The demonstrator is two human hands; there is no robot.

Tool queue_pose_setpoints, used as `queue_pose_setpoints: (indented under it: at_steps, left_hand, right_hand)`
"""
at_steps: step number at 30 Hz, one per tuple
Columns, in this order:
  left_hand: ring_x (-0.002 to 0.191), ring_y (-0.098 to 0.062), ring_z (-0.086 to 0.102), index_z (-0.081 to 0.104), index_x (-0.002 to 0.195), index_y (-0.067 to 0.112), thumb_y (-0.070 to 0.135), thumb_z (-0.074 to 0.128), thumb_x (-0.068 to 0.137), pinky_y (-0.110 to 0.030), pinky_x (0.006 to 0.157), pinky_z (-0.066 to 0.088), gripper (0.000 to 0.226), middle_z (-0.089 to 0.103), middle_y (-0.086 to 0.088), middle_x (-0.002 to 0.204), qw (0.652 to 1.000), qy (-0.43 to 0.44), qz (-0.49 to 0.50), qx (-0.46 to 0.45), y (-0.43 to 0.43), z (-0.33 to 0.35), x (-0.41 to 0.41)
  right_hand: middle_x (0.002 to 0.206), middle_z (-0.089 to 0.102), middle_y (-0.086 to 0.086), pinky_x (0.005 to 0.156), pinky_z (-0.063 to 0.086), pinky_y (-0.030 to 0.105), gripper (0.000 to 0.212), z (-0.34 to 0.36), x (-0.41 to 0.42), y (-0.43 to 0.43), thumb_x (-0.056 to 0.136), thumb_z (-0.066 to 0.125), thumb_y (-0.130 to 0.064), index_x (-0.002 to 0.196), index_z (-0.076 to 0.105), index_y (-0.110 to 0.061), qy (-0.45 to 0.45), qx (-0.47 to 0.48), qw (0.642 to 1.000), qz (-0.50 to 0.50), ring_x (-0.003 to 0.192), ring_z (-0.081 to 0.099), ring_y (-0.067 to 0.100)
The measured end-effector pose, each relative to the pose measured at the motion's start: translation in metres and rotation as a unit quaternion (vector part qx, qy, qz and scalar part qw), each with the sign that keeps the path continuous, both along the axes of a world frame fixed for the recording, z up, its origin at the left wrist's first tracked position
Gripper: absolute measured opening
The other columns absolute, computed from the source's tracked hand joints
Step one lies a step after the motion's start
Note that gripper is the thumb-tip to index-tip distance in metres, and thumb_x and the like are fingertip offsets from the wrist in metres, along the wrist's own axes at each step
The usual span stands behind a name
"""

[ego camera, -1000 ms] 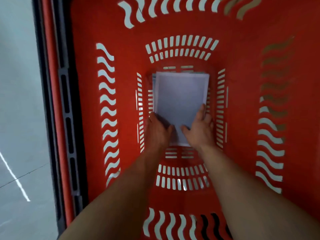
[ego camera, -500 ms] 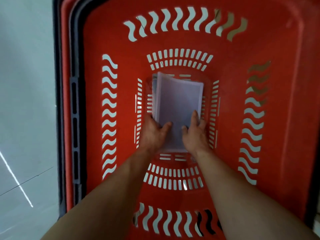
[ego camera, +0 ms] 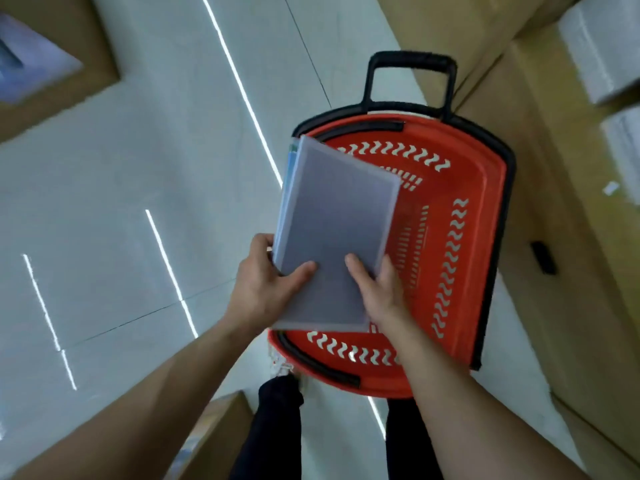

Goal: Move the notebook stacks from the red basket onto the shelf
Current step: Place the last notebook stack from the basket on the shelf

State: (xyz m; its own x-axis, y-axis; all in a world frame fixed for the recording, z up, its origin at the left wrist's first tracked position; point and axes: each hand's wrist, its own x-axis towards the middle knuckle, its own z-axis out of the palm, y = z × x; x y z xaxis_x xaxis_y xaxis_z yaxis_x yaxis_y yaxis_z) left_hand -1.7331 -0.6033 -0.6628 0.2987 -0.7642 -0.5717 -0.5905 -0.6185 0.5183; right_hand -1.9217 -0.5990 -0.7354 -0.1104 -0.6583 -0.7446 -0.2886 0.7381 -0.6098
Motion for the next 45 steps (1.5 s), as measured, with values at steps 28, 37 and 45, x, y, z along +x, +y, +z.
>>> queue_pose_setpoints:
  at_steps: [28, 37, 45]
  left_hand:
    - [0.089, -0.012, 0.062, 0.038, 0.135, 0.028, 0.058, 0.072, 0.08, -0.027, 0.074, 0.054, 0.071, 0.058, 0.013, 0.112, 0.991, 0.091, -0.068, -0.064, 0.019, 0.195, -0.019]
    - [0.092, -0.02, 0.063, 0.046, 0.127, 0.016, 0.049, 0.076, 0.081, -0.03, 0.073, 0.046, 0.064, 0.064, 0.002, 0.111, 0.941, 0.161, -0.281, -0.096, 0.035, 0.38, -0.127]
    - [0.107, -0.039, 0.063, 0.048, 0.126, 0.006, 0.046, 0.074, 0.084, -0.035, 0.071, 0.044, 0.064, 0.066, -0.016, 0.119, 0.871, 0.162, -0.451, -0.111, 0.086, 0.45, -0.27]
  right_hand:
    - [0.143, 0.055, 0.013, 0.104, 0.046, 0.038, 0.082, 0.266, -0.007, 0.034, 0.089, 0.066, -0.055, 0.151, 0.033, -0.013, 0.172, -0.134, 0.976, -0.03, 0.13, 0.054, 0.031]
    - [0.113, 0.066, 0.005, 0.069, 0.046, 0.03, 0.054, 0.464, -0.1, 0.123, 0.091, 0.069, -0.045, 0.129, 0.046, -0.014, 0.243, -0.178, 0.927, -0.225, 0.103, 0.066, 0.028]
    - [0.123, 0.066, 0.009, 0.073, 0.045, 0.032, 0.066, 0.529, -0.209, 0.227, 0.092, 0.067, -0.047, 0.142, 0.038, -0.014, 0.273, -0.166, 0.873, -0.367, 0.107, 0.065, 0.034]
